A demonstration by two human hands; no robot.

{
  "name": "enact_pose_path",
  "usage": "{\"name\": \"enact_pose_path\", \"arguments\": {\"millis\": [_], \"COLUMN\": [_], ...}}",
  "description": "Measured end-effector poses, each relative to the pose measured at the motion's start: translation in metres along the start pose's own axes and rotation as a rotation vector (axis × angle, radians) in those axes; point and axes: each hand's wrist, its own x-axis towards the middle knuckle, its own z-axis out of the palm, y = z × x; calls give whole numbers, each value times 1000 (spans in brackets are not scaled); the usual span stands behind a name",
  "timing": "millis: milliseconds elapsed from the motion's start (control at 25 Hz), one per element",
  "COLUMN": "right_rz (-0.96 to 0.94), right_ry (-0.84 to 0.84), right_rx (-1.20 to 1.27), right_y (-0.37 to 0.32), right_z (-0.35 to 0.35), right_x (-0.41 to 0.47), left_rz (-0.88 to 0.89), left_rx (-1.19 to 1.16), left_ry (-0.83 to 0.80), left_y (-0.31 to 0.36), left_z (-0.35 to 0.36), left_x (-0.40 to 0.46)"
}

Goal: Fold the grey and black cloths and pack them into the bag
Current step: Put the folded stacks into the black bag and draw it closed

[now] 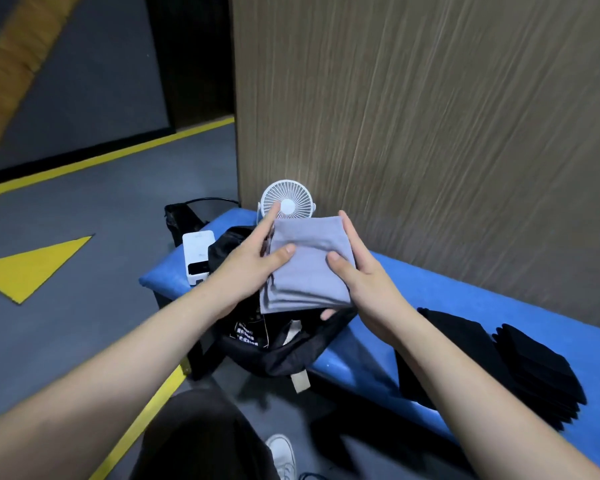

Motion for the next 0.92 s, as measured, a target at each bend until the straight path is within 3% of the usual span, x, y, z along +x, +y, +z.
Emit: {"name": "enact_pose_path", "arguments": {"millis": [240, 360, 480, 600, 920], "right_rz": [-89, -23, 28, -39, -151], "right_ry": [-66, -39, -6, -19, -109], "right_rx": [-10, 47, 103, 71, 169], "right_y": [8, 13, 15, 13, 0], "right_z": [0, -2, -2, 1, 7], "right_x": [25, 32, 32, 26, 16], "left_rz": [-28, -46, 28, 94, 75], "left_rx": [-27, -174, -155, -103, -145], "left_ry": [20, -12, -63, -51, 34], "left_y": [-8, -11, -11, -14, 0], "left_z": [-21, -23, -16, -17, -21], "left_x": [23, 23, 17, 17, 22]}}
